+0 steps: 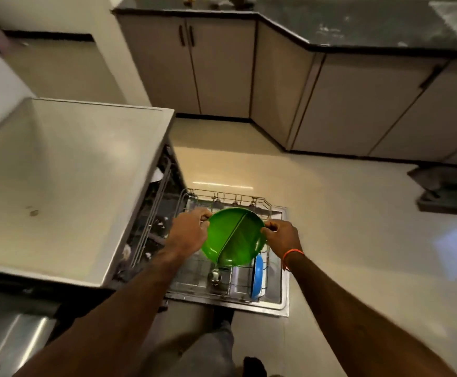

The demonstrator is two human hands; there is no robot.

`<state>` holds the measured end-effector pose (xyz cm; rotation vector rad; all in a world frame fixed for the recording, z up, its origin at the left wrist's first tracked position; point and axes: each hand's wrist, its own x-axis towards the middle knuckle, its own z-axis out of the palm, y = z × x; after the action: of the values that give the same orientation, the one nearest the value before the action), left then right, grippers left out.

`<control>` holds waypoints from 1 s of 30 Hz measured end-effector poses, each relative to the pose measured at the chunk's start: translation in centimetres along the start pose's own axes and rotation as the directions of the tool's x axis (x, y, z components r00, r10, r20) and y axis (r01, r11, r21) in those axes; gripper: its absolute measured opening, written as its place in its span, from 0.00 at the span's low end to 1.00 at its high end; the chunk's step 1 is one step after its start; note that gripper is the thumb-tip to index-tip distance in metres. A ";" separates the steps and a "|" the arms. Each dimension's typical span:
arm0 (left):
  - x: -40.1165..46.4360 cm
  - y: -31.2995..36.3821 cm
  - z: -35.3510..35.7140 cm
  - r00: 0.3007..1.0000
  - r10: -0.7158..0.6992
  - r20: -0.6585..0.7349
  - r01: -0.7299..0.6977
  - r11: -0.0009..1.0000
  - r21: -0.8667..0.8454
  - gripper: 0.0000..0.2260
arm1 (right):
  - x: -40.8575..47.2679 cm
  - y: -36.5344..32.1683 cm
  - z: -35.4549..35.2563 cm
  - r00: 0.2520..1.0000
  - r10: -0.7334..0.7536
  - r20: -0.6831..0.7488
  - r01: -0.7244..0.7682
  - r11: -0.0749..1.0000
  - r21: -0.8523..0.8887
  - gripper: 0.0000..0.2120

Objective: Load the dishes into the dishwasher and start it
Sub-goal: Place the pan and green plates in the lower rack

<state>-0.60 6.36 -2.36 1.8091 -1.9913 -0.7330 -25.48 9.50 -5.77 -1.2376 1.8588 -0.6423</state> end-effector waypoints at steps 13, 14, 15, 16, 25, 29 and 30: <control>27.1 -8.8 20.9 0.985 0.072 0.154 -0.056 0.993 -0.109 0.09 | 28.5 11.8 7.0 0.976 0.120 -0.184 -0.130 0.990 -0.045 0.13; 28.9 -9.6 22.8 0.988 0.062 0.142 -0.045 0.992 -0.120 0.09 | 30.7 12.9 7.7 0.972 0.124 -0.200 -0.134 0.990 -0.040 0.12; 30.6 -10.4 24.6 0.989 0.054 0.135 -0.036 0.991 -0.130 0.09 | 32.7 14.1 8.5 0.968 0.125 -0.216 -0.137 0.990 -0.038 0.12; 32.1 -11.1 26.3 0.990 0.047 0.131 -0.029 0.990 -0.136 0.10 | 34.5 15.2 9.2 0.964 0.124 -0.234 -0.137 0.990 -0.038 0.13; 37.6 -15.9 35.4 0.983 0.126 0.132 -0.100 0.977 -0.189 0.18 | 43.0 22.1 12.6 0.951 0.124 -0.282 -0.154 0.984 -0.087 0.13; 38.4 -17.0 36.9 0.987 0.131 0.098 -0.111 0.976 -0.187 0.18 | 44.1 22.8 13.3 0.946 0.125 -0.298 -0.153 0.985 -0.073 0.13; 38.4 -17.2 36.9 0.988 0.132 0.079 -0.115 0.976 -0.184 0.17 | 44.2 22.7 13.6 0.947 0.119 -0.299 -0.148 0.986 -0.077 0.13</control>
<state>-12.74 -27.35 -45.40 1.5604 -2.0029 -0.9374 -35.03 -21.91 -45.42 -1.1121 2.2246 -0.6966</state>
